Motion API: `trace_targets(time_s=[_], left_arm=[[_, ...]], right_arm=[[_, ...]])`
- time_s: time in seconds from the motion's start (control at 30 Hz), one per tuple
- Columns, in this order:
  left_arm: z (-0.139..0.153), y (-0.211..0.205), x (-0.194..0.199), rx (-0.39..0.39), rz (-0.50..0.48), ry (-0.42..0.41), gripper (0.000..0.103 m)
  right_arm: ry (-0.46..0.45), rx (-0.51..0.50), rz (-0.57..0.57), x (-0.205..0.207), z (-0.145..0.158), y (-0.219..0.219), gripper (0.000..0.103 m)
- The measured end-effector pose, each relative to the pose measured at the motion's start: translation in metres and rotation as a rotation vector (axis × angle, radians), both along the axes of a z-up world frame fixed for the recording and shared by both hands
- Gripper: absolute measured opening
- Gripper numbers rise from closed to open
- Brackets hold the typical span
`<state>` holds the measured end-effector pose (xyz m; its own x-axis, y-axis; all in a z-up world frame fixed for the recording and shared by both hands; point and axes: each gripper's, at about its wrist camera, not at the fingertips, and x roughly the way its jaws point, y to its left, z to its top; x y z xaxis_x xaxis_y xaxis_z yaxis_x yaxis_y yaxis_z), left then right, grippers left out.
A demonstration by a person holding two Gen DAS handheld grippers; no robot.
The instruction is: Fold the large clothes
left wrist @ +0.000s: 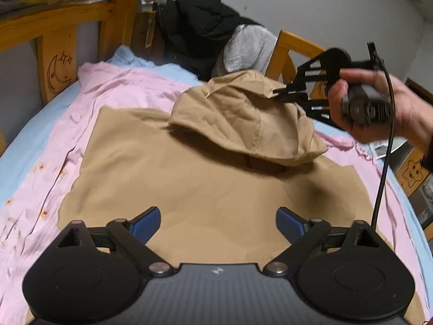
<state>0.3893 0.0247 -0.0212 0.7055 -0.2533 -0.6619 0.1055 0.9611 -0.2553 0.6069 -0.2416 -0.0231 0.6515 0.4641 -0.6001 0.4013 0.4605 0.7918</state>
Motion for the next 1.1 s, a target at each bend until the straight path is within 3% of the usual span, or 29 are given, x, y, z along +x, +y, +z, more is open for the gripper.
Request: trace_targets(time_s=[0.23,0.3,0.4,0.53,0.63,0.7,0.83,0.97,1.03,1.1], left_arm=[[0.001,-0.02,0.016,-0.138,-0.142,-0.132,0.048],[-0.005,-0.032,0.031,-0.192,-0.18,-0.12,0.033],[-0.014,-0.045,0.051,-0.241,-0.185,-0.091,0.025],[-0.034,-0.064,0.078,-0.195,-0.173,-0.034,0.009],[-0.046,-0.069,0.099,-0.193,-0.094,-0.032,0.009],[-0.049,-0.069,0.112,-0.161,0.009,-0.053,0.01],[-0.057,-0.051,0.122,-0.206,0.113,-0.034,0.009],[-0.068,-0.023,0.096,-0.223,0.064,0.003,0.01],[-0.071,-0.006,0.07,-0.208,0.016,0.024,0.011],[-0.073,0.017,0.044,-0.255,-0.007,0.056,0.021]], right_arm=[[-0.195,-0.021,0.193,-0.035,0.028,-0.006,0.0],[-0.219,-0.011,0.237,-0.049,0.034,-0.01,0.0],[-0.24,-0.026,0.307,-0.068,0.04,-0.016,0.0],[-0.277,-0.025,0.345,-0.089,0.045,-0.029,0.0],[-0.309,-0.007,0.359,-0.108,0.052,-0.041,0.0],[-0.343,0.019,0.372,-0.125,0.054,-0.049,0.0],[-0.392,0.016,0.398,-0.165,0.048,-0.063,0.0],[-0.369,-0.052,0.437,-0.193,0.016,-0.069,0.0],[-0.333,-0.031,0.451,-0.203,-0.001,-0.073,0.0],[-0.314,-0.039,0.477,-0.213,-0.01,-0.074,0.001]])
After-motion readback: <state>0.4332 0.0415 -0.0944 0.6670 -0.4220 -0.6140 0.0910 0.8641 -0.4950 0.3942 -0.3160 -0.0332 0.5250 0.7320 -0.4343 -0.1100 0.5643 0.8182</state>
